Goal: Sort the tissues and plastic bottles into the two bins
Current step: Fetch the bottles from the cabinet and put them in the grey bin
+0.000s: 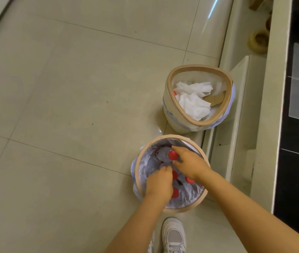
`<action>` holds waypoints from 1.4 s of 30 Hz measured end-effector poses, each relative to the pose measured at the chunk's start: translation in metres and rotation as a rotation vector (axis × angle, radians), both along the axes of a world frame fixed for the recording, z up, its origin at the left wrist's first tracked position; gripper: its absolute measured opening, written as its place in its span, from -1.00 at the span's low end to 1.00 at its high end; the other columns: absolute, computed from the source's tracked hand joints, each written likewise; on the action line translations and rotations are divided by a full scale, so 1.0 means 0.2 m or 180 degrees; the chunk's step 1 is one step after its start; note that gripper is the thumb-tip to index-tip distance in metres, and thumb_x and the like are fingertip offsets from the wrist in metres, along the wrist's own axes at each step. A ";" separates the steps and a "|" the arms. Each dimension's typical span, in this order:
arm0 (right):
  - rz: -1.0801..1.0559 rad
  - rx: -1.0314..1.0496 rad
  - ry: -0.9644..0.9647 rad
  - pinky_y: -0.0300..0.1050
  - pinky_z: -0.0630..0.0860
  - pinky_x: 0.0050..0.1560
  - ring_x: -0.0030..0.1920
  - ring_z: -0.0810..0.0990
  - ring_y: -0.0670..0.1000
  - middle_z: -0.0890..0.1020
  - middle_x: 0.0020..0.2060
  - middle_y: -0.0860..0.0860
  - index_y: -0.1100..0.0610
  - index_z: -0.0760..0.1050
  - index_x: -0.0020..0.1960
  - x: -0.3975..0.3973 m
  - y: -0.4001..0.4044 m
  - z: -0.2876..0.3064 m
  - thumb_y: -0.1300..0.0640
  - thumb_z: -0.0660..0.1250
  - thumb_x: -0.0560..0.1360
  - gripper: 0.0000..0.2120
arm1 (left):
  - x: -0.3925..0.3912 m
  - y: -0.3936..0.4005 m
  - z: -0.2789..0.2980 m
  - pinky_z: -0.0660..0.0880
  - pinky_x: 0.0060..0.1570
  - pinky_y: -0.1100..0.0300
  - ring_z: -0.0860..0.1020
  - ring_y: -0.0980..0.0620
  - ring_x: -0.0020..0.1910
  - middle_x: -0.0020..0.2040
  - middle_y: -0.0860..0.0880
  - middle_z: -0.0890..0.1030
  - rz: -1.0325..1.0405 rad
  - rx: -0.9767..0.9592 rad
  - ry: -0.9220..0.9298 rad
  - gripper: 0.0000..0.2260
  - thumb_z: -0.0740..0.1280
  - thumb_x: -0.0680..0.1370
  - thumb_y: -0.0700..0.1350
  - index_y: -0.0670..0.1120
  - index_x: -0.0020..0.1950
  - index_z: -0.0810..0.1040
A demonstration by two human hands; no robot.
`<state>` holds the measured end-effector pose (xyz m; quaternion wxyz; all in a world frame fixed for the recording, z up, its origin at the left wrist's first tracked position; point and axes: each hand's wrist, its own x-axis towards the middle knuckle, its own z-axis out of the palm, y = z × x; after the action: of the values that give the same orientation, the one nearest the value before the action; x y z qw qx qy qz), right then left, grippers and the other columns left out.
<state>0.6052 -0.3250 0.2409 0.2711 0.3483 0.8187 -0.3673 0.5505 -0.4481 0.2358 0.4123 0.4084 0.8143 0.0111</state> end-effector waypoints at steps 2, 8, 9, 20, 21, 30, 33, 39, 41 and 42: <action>-0.0005 0.0243 0.0121 -0.01 0.36 0.29 0.34 0.38 0.10 0.36 0.40 0.05 0.03 0.23 0.46 0.02 -0.01 0.10 0.09 0.20 0.55 -0.51 | -0.03 -0.01 0.07 0.41 -0.07 0.10 0.54 -0.07 0.10 0.20 -0.06 0.53 0.0070 0.0206 0.0187 -0.74 0.14 0.60 -0.13 -0.07 0.29 0.42; 0.0011 0.0997 0.0706 -0.06 0.43 0.04 0.17 0.47 0.05 0.50 0.22 -0.01 0.00 0.41 0.29 0.04 -0.06 0.43 0.00 0.17 0.57 -0.69 | -0.11 0.01 0.46 0.43 -0.04 0.11 0.56 0.00 0.08 0.12 0.04 0.60 0.0362 0.0835 0.0613 -0.76 0.21 0.58 -0.09 0.03 0.21 0.52; 0.0002 0.1053 0.0794 -0.05 0.45 0.03 0.15 0.47 0.05 0.51 0.20 -0.03 -0.01 0.43 0.26 0.05 -0.07 0.50 0.00 0.19 0.56 -0.71 | -0.11 0.01 0.54 0.45 -0.11 0.15 0.59 0.01 0.01 0.04 0.04 0.63 0.0420 0.1010 0.0676 -0.80 0.29 0.53 -0.11 0.02 0.14 0.57; -0.0443 0.1425 0.1450 -0.15 0.30 0.13 0.20 0.44 -0.04 0.51 0.18 -0.12 -0.08 0.47 0.20 0.27 -0.12 1.54 -0.01 0.30 0.49 -0.72 | -0.10 0.05 1.53 0.44 -0.11 0.10 0.57 0.00 0.01 0.01 0.07 0.62 0.0199 0.1763 0.1038 -0.80 0.32 0.49 -0.02 0.05 0.10 0.56; -0.0491 0.1489 0.1486 -0.12 0.33 0.15 0.21 0.45 -0.04 0.52 0.19 -0.11 -0.08 0.48 0.20 0.31 -0.13 1.64 0.00 0.32 0.49 -0.72 | -0.08 0.06 1.64 0.44 -0.11 0.09 0.56 -0.01 0.01 0.01 0.06 0.62 0.0189 0.1820 0.1030 -0.80 0.32 0.49 -0.02 0.05 0.11 0.55; -0.0588 0.1884 0.1613 0.02 0.37 0.24 0.28 0.43 -0.01 0.50 0.24 -0.09 -0.06 0.48 0.22 0.59 -0.34 2.48 -0.05 0.31 0.48 -0.68 | 0.07 -0.06 2.56 0.45 -0.28 0.16 0.61 0.01 -0.14 -0.09 0.09 0.66 0.0023 0.2527 0.1291 -0.78 0.45 0.41 -0.05 0.03 0.05 0.61; -0.0735 0.2014 0.1714 0.03 0.37 0.24 0.27 0.44 -0.01 0.51 0.23 -0.08 -0.05 0.49 0.19 0.66 -0.44 2.71 -0.01 0.35 0.46 -0.70 | 0.15 -0.14 2.80 0.39 -0.32 0.20 0.60 0.04 -0.17 -0.13 0.09 0.66 -0.0177 0.2707 0.1372 -0.84 0.43 0.43 -0.05 0.02 0.00 0.61; -0.1111 0.2447 0.1898 0.03 0.38 0.23 0.25 0.45 -0.04 0.52 0.19 -0.10 -0.07 0.50 0.15 0.80 -0.71 3.05 0.00 0.36 0.44 -0.71 | 0.23 -0.35 3.08 0.31 -0.35 0.27 0.59 0.09 -0.19 -0.15 0.15 0.64 -0.0447 0.2964 0.1441 -0.87 0.41 0.45 0.03 0.08 -0.03 0.61; -0.1275 0.2597 0.1919 0.03 0.39 0.21 0.23 0.47 -0.03 0.53 0.17 -0.10 -0.07 0.51 0.15 0.84 -0.82 3.13 -0.02 0.34 0.43 -0.71 | 0.23 -0.43 3.16 0.32 -0.33 0.28 0.58 0.11 -0.16 -0.13 0.16 0.63 -0.0543 0.3038 0.1386 -0.87 0.39 0.46 0.06 0.10 -0.01 0.60; -0.1367 0.2697 0.1925 0.02 0.40 0.19 0.21 0.48 -0.03 0.54 0.16 -0.10 -0.06 0.51 0.14 0.85 -0.88 3.16 -0.04 0.32 0.42 -0.71 | 0.23 -0.47 3.19 0.36 -0.33 0.28 0.58 0.11 -0.16 -0.13 0.16 0.63 -0.0625 0.3083 0.1362 -0.86 0.40 0.46 0.06 0.11 -0.01 0.60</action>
<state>0.7756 -0.5004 0.8728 -0.2200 0.4648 0.8466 -0.1369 0.5955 -0.5420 0.8745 0.0008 0.6192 0.7397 0.2634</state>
